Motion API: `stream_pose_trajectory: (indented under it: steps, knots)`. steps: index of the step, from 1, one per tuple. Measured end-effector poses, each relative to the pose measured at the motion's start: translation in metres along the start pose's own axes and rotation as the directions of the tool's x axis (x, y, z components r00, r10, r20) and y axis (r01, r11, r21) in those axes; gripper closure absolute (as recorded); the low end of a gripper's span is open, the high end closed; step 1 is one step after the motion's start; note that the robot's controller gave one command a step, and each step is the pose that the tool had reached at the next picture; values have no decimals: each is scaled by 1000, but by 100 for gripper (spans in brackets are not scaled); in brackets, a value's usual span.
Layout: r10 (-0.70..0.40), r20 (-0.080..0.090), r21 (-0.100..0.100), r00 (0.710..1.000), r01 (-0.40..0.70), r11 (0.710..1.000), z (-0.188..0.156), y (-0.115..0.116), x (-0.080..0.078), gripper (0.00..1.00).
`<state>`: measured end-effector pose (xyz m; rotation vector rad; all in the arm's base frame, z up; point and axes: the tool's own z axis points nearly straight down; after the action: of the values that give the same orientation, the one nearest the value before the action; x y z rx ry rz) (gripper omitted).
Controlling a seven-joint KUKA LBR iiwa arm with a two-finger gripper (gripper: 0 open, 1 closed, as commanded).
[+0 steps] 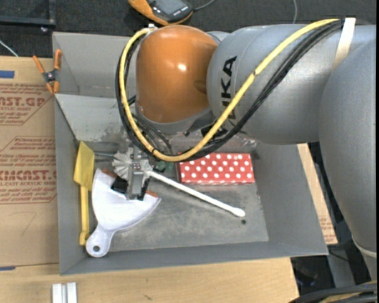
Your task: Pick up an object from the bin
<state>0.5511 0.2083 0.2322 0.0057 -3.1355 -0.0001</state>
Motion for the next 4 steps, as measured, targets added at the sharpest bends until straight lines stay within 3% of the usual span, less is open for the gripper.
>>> stream_pose_trajectory:
  steps: [1,2,3,4]
  knots:
    - [3,7,-1,1000,-3,1000,-5,-1,-2,0]
    - [-42,14,-3,999,42,999,37,-4,-11,0]
    - [98,8,-3,995,-98,995,77,24,31,100]
    - [99,7,-3,995,-99,995,77,23,31,100]
